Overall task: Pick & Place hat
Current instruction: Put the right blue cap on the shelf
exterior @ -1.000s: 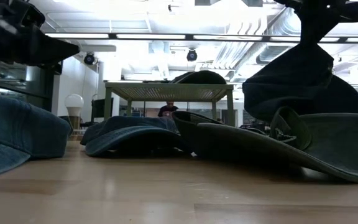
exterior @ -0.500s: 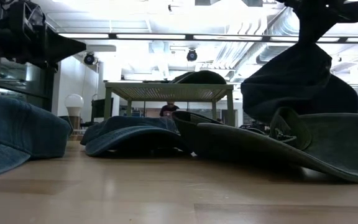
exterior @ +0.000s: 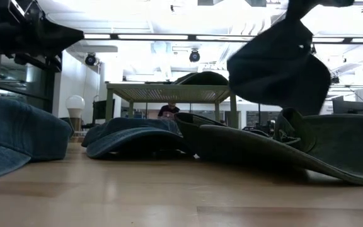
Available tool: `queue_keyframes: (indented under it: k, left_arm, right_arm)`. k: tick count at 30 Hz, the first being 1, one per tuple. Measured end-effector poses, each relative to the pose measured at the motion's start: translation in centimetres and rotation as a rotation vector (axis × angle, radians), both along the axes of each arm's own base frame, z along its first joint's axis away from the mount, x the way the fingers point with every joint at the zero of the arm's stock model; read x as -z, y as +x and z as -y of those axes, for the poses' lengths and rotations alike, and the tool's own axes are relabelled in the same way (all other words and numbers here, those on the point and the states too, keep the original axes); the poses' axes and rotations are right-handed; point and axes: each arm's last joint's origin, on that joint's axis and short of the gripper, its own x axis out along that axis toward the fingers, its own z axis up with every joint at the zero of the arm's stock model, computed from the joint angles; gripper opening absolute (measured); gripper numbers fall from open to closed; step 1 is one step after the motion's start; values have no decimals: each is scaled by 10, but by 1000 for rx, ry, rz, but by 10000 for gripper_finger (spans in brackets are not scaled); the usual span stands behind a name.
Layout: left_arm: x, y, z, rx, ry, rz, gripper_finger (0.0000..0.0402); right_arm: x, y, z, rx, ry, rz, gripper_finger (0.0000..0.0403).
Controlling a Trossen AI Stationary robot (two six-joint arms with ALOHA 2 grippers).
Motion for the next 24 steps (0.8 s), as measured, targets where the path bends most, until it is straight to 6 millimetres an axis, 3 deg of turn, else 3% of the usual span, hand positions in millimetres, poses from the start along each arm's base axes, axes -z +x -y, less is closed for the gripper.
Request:
queue_keyframes:
  k: [7, 10, 19, 24]
  left_arm:
    - [-5, 0, 0, 23, -96, 22, 7]
    - [-11, 1, 1, 43, -89, 1, 27]
    - [-56, 15, 1, 47, -88, 71, 193]
    - [-87, 39, 2, 44, -84, 16, 263]
  right_arm:
    - [-22, 8, -3, -85, -41, 92, 0]
    - [-26, 15, -8, -132, -65, 95, 0]
    - [-40, 56, -22, -244, -166, 120, 0]
    - [-49, 83, -26, -301, -237, 151, 0]
